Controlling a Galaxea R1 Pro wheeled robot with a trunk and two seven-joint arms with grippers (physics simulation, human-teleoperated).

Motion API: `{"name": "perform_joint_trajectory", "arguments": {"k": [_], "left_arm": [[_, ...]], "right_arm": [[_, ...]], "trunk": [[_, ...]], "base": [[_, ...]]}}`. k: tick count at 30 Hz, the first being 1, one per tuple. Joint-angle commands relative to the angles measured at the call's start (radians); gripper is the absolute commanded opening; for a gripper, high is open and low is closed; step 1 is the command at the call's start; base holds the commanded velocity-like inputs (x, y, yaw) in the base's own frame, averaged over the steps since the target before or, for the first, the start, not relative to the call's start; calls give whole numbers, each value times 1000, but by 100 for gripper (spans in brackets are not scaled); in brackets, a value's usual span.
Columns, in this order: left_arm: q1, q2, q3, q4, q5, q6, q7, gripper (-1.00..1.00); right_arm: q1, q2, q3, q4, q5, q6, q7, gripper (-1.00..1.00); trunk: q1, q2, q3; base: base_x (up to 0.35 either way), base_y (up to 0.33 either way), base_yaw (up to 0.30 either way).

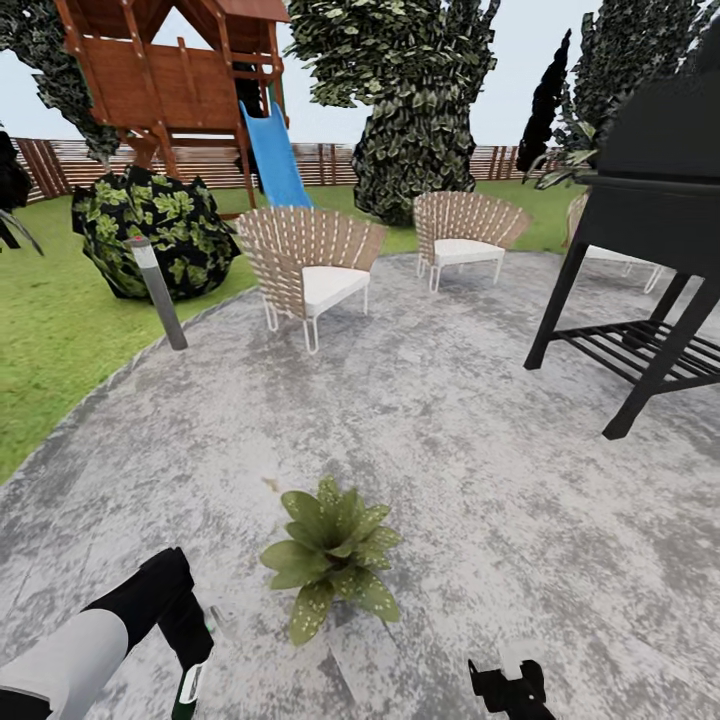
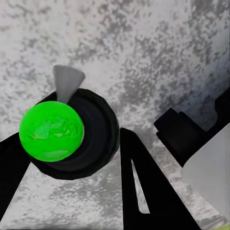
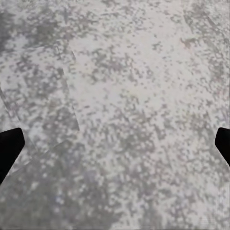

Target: Pick up the pesticide atomizer in the garden and spray insectifuge to fully cover both potted plants in the garden.

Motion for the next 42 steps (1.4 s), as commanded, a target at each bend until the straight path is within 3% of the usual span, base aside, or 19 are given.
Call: {"name": "perform_joint_trajectory", "arguments": {"k": [1,3,6,12,14,15,16,19,21,28,30,33,36,42], "left_arm": [[0,1,-2,-4,-2,8,-5,-100],[0,1,0,-6,-2,8,-5,-100],[-1,-4,43,-12,-6,5,-9,-100],[-15,-8,43,-16,-17,8,-18,-100],[-17,-7,17,-22,-20,9,-18,-100],[-22,-3,-24,-59,-44,12,-34,-100],[-31,0,-38,-86,-71,13,-80,-100],[-77,-1,-49,-134,-152,18,-213,-100],[-113,-9,-50,-145,-198,22,-252,-100],[-136,-24,-66,-137,-215,26,-280,-100],[-136,-50,-106,-136,-216,55,-307,-100],[-130,-61,-217,-133,-216,107,-314,-100],[-127,-56,-237,-132,-215,113,-314,-100],[-125,-55,-238,-131,-215,116,-306,-100]], "right_arm": [[0,0,9,1,-4,-2,-5,100],[-1,0,9,1,-4,-2,-5,100],[-1,-1,9,1,-4,-2,-6,100],[0,-1,9,1,-4,-2,-6,100],[0,-1,9,1,-4,-2,-6,100],[-1,-1,9,1,-4,-2,-6,100],[0,-1,9,1,-4,-2,-6,100],[-1,-1,9,1,-4,-2,-6,100],[0,-1,9,1,-3,-2,-6,100],[-1,-1,9,1,-3,-2,-6,100],[-1,-1,9,1,-3,-2,-6,100],[0,-1,10,1,-3,-2,-6,100],[-1,-1,9,1,-3,-2,-6,100],[-1,-1,9,1,-4,-2,-6,100]], "trunk": [[0,0,-1],[0,0,-1],[0,0,-1],[0,0,-1],[0,0,-1],[0,0,-1],[0,0,-1],[0,0,-1],[0,0,-1],[0,0,-1],[0,0,-1],[0,0,-1],[0,0,-1],[0,0,-1]], "base": [[115,336,-19],[116,336,-134],[83,231,-255],[11,30,-254],[1,2,-137],[0,0,-32],[0,0,-16],[0,0,-5],[0,0,-1],[0,0,0],[0,0,0],[0,0,0],[0,0,0],[43,22,0]]}}
